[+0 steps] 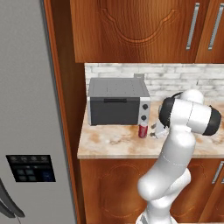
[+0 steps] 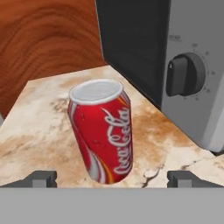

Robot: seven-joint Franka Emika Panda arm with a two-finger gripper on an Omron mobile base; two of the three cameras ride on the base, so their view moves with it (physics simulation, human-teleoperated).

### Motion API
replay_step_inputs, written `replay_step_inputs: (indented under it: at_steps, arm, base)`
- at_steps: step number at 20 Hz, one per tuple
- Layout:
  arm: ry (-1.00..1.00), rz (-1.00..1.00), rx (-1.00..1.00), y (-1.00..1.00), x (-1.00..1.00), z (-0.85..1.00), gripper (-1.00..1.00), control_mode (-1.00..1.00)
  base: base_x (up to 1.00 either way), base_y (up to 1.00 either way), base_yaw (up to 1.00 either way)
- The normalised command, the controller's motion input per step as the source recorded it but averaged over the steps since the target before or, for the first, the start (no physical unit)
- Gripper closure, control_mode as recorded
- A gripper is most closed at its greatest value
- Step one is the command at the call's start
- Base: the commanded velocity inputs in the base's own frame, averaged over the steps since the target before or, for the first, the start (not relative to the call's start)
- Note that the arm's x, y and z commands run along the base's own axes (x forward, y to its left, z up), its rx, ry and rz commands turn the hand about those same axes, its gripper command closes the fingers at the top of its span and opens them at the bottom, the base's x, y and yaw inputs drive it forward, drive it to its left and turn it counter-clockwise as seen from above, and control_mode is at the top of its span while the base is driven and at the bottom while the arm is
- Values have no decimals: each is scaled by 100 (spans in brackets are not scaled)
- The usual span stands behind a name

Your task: Move the drinks to the dining counter.

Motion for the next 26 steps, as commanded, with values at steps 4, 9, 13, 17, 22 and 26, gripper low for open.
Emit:
replay_step_inputs:
  at_steps: [4, 9, 13, 17, 22, 26]
  arm:
    - [0, 0, 0, 22, 17, -14, -100, -100]
    - [0, 0, 0, 20, 14, -13, -100, -100]
    - [0, 0, 0, 19, 12, -11, -100, -100]
    - [0, 0, 0, 20, 11, -9, -100, -100]
    - [0, 0, 0, 22, 5, -5, -100, -100]
    - [0, 0, 0, 28, 0, -1, -100, -100]
  base:
    - [0, 0, 0]
    - [0, 0, 0]
    - [0, 0, 0]
    - [0, 0, 0]
    - [0, 0, 0]
    - [0, 0, 0]
